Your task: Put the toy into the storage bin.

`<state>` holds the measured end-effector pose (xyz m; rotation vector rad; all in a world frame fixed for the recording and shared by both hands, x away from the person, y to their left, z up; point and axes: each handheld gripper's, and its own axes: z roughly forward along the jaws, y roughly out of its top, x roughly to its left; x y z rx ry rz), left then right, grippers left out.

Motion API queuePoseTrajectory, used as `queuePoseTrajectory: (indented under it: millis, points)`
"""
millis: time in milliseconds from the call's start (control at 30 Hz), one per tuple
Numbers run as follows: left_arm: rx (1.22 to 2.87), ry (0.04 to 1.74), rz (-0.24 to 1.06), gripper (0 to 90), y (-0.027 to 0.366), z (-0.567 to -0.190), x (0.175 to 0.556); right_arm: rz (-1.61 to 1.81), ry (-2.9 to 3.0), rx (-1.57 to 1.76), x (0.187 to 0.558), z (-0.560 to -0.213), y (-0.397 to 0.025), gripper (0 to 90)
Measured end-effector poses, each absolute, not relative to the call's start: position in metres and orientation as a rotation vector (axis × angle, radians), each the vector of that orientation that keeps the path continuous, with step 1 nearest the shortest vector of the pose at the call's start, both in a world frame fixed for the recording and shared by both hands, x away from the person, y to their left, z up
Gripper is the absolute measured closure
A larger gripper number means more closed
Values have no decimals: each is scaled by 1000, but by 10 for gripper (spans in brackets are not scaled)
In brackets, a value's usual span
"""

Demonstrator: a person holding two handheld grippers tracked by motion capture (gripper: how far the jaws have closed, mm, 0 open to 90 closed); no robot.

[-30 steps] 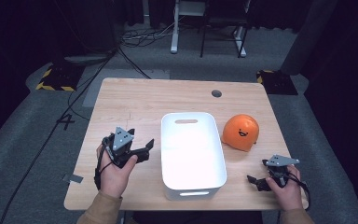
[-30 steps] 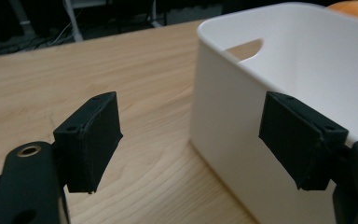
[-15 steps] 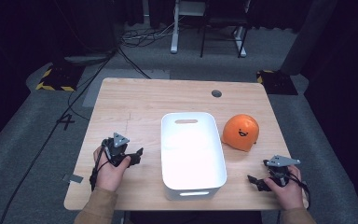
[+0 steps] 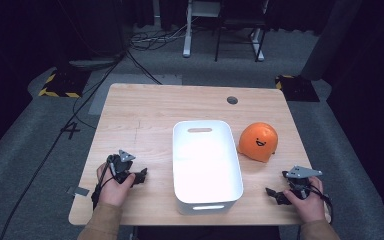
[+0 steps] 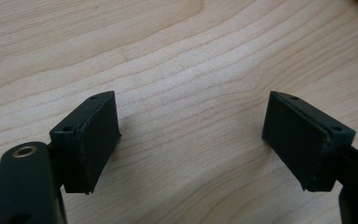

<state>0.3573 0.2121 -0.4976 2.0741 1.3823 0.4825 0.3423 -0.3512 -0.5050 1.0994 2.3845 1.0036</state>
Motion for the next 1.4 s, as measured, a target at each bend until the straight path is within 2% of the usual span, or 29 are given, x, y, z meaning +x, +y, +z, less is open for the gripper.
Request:
queuePoseTrajectory:
  millis: [133, 700, 767, 833, 867, 933, 1000, 1100, 1133, 1267, 1400]
  points:
    - [2061, 1333, 483, 121, 212, -503, 358, 1003, 2387, 1097, 342, -505, -351, 3]
    - [2076, 1299, 470, 101, 212, -503, 361, 1001, 2390, 1090, 342, -505, -352, 7]
    - [2096, 1278, 467, 91, 213, -503, 363, 1007, 2382, 1089, 342, -504, -353, 58]
    - [2098, 1274, 452, 81, 213, -503, 365, 1035, 2332, 1109, 342, -503, -354, 240]
    - [2104, 1269, 455, 75, 213, -503, 366, 1044, 2317, 1117, 342, -502, -355, 299]
    - [2108, 1265, 452, 66, 213, -503, 367, 1050, 2324, 1112, 342, -502, -355, 310]
    - [2110, 1265, 445, 63, 212, -503, 368, 1056, 2337, 1121, 342, -499, -358, 381]
    - [2105, 1268, 456, 57, 212, -504, 369, 1067, 2303, 1138, 342, -494, -359, 411]
    - [2108, 1268, 465, 55, 212, -503, 370, 1062, 2275, 1126, 340, -485, -360, 472]
    - [2110, 1268, 461, 55, 212, -503, 370, 1020, 2263, 1107, 338, -470, -362, 542]
    - [2110, 1268, 462, 55, 212, -503, 370, 1053, 2282, 1120, 338, -459, -364, 572]
